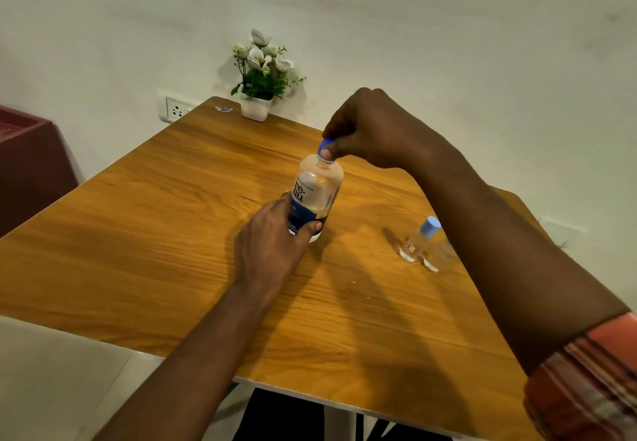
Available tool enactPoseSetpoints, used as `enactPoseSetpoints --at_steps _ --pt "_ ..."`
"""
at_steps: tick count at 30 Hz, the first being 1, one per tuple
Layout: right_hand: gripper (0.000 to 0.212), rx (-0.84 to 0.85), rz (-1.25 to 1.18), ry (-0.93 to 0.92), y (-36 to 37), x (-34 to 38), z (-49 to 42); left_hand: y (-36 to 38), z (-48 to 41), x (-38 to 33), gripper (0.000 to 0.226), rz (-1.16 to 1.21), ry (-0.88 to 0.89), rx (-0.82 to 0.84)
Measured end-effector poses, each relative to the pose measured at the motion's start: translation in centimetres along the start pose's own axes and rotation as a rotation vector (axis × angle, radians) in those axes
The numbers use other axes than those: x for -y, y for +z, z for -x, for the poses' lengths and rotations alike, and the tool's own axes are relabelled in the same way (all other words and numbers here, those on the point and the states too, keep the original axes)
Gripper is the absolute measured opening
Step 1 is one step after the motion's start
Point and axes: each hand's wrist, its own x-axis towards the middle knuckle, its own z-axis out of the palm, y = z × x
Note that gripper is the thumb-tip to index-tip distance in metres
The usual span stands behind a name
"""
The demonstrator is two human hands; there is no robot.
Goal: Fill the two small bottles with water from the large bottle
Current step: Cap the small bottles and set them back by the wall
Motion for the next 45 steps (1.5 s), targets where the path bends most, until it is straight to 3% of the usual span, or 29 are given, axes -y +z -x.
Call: enactPoseSetpoints --at_steps 7,10,15,23,29,32,36,45 --pt "0.056 -0.001 0.271 0.117 0.2 0.8 -1.4 0.0 0.0 -0.1 0.066 -0.031 0.007 -0.012" --pt "0.068 0.066 0.155 0.115 -0.3 0.7 -1.2 0.0 0.0 -0.1 0.067 -0.038 0.001 -0.015" --pt "0.039 0.177 -0.024 -0.021 -1.8 0.3 -0.3 -0.1 0.0 -0.1 0.068 -0.027 0.006 -0.008" --pt "0.033 0.066 0.115 0.019 -0.7 0.5 -0.9 -0.3 0.1 -0.2 0.063 -0.018 0.019 -0.013" --pt "0.053 0.052 0.228 0.057 -0.6 1.2 -1.3 -0.3 0.1 -0.2 0.064 -0.028 0.019 -0.009" --pt "0.063 0.125 0.135 0.051 -1.3 1.1 -1.2 -0.3 0.1 -0.1 0.065 -0.026 0.016 -0.001" --pt "0.046 0.223 0.024 -0.024 -2.1 0.9 -0.8 -0.3 0.1 -0.1 0.065 -0.024 0.02 -0.006" --pt "0.028 0.163 0.118 -0.023 -1.1 0.6 -1.3 -0.4 0.2 -0.2 0.063 -0.034 0.027 -0.008"
